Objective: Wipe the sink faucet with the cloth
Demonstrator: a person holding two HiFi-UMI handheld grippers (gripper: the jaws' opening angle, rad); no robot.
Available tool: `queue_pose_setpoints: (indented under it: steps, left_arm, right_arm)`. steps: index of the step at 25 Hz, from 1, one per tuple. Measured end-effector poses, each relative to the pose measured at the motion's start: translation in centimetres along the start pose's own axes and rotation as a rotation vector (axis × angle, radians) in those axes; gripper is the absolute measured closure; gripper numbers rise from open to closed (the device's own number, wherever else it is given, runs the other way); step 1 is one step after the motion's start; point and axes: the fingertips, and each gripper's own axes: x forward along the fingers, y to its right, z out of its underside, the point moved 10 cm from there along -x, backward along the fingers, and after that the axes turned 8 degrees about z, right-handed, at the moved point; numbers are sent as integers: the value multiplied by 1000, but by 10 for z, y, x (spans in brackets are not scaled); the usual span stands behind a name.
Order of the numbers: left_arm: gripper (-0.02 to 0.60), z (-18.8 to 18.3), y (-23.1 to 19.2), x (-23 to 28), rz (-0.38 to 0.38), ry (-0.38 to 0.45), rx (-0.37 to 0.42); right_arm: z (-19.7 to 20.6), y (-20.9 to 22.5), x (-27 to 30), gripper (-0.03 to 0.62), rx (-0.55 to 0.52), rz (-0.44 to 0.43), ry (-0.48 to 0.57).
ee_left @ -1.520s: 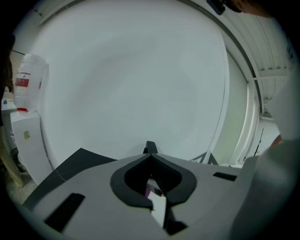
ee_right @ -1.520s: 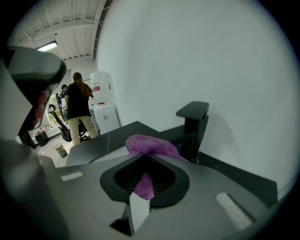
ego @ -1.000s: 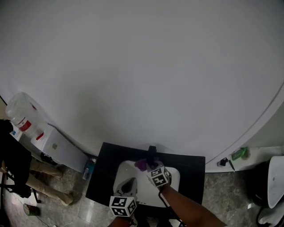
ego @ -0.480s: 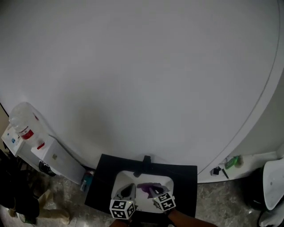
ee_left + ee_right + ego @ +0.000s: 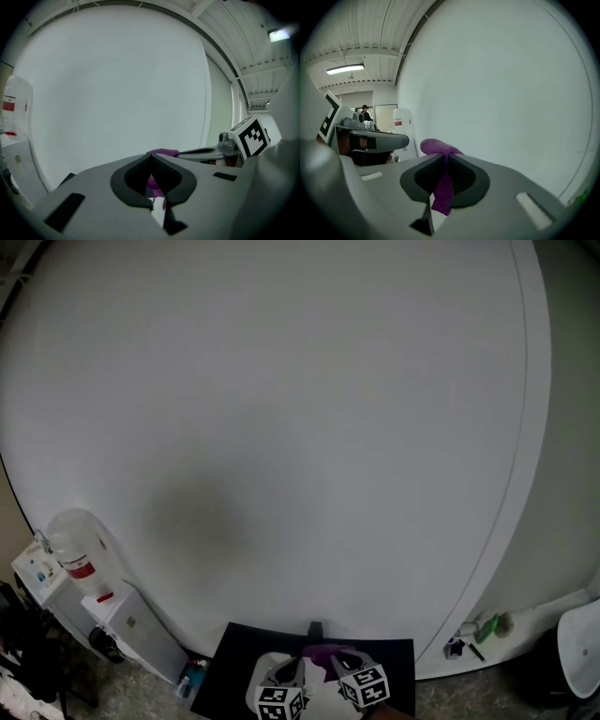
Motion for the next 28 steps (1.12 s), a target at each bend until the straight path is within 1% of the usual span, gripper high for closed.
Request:
queue_pose_setpoints:
  steps: [5,13,20,25,28]
  left_arm:
    - [577,-10,4,-2,-3,14,11]
    - [577,-11,2,-3,-25,30,-23]
    - [577,-7,0,-2,-29,20,-26]
    - [577,-8,-1,-4,-20,19,-26]
    - [577,-9,-2,-3,-23,18,-28]
  right_arm:
    - [-6,-6,-1,565,11,16,2]
    - [-6,-5,-4,565,20,17,-4]
    - [-6,-4,-3,565,13,18,7]
    - [-11,-7,-4,565,-25,27,16]
    - [-11,-6,-2,565,-18,27,12]
